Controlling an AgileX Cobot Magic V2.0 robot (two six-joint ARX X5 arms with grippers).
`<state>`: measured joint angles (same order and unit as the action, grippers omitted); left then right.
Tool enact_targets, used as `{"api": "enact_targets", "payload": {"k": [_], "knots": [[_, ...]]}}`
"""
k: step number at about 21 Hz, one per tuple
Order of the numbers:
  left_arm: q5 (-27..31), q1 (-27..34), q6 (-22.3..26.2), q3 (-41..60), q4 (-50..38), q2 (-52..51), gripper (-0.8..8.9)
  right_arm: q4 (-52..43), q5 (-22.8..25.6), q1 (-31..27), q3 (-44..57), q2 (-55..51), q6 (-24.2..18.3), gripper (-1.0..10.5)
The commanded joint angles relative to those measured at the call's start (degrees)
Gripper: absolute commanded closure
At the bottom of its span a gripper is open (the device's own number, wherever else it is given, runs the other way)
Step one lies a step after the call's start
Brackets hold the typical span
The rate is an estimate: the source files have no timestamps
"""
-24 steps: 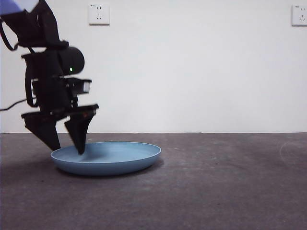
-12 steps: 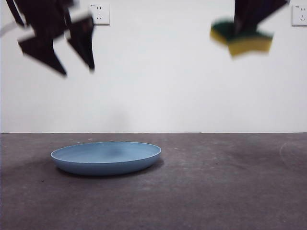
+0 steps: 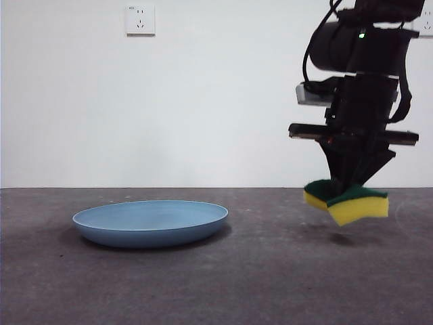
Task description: Pick up the plate,pick up the cloth,clean the plate with the cloth
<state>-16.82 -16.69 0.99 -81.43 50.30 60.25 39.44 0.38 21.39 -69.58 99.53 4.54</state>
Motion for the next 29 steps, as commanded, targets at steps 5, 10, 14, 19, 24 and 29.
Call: {"api": "enact_targets", "payload": {"k": [5, 10, 14, 19, 24, 29], "knots": [[-0.22, -0.22, -0.37, 0.00, 3.28, -0.55, 4.04, -0.07, -0.42, -0.76, 0.50, 0.59, -0.13, 6.3], [-0.17, -0.22, -0.35, 0.00, 3.43, -0.55, 4.04, -0.09, -0.26, -0.90, 0.50, 0.57, -0.13, 6.2], [0.15, -0.22, -0.09, 0.00, 3.37, -0.52, 4.05, 0.26, -0.48, -1.03, 0.09, -0.92, -0.04, 6.3], [0.20, -0.22, 1.09, 0.00, 3.37, -0.50, 4.62, 1.07, -4.83, -0.24, 0.02, -11.10, 0.11, 8.0], [0.26, -0.22, 3.34, 0.00, 3.32, -0.55, 8.21, 1.07, -9.51, -0.15, 0.02, -24.13, -0.13, 9.6], [4.94, -0.22, 3.82, 0.68, 2.56, -3.61, 8.21, 0.46, -7.93, 1.51, 0.81, -36.46, -2.16, 9.6]]}}
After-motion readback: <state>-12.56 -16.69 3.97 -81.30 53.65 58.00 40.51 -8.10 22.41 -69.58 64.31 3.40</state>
